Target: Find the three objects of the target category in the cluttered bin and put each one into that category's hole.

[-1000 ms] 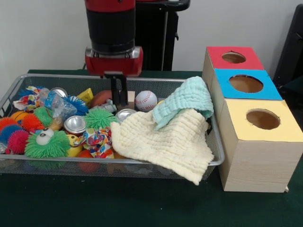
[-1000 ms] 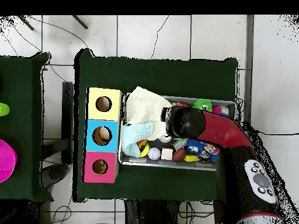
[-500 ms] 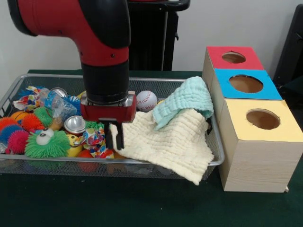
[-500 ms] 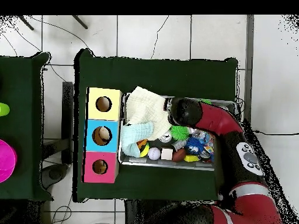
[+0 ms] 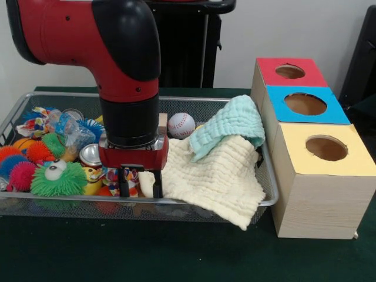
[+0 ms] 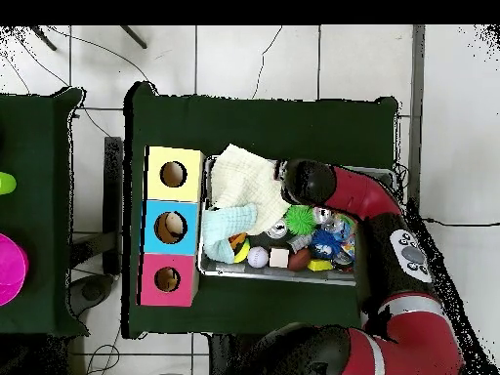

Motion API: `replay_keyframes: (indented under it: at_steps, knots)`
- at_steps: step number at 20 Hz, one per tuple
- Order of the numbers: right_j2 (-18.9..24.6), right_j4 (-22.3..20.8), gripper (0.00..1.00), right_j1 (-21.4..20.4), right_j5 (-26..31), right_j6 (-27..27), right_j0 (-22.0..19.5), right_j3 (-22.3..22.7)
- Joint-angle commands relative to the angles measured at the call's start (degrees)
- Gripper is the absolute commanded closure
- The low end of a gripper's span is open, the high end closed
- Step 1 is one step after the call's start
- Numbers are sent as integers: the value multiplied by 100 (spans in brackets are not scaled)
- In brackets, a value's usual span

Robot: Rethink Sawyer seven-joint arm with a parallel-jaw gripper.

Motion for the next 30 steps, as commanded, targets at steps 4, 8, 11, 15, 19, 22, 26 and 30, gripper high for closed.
replay_keyframes:
  at_steps: [4,8,11,15,19,22,26,30]
  knots:
    - [138,-208,0,307,9,313,68,-111]
    - [76,-166,0,383,472,273,116,27]
    - [153,-112,0,512,379,312,54,149]
    - [97,-253,0,750,61,314,91,125]
    - [-122,-430,0,1037,-44,318,210,45]
    - [-541,-611,0,1290,5,421,451,-90]
    - [-1003,-706,0,1531,138,538,661,-210]
    - [-1103,-717,0,1535,-145,496,648,-120]
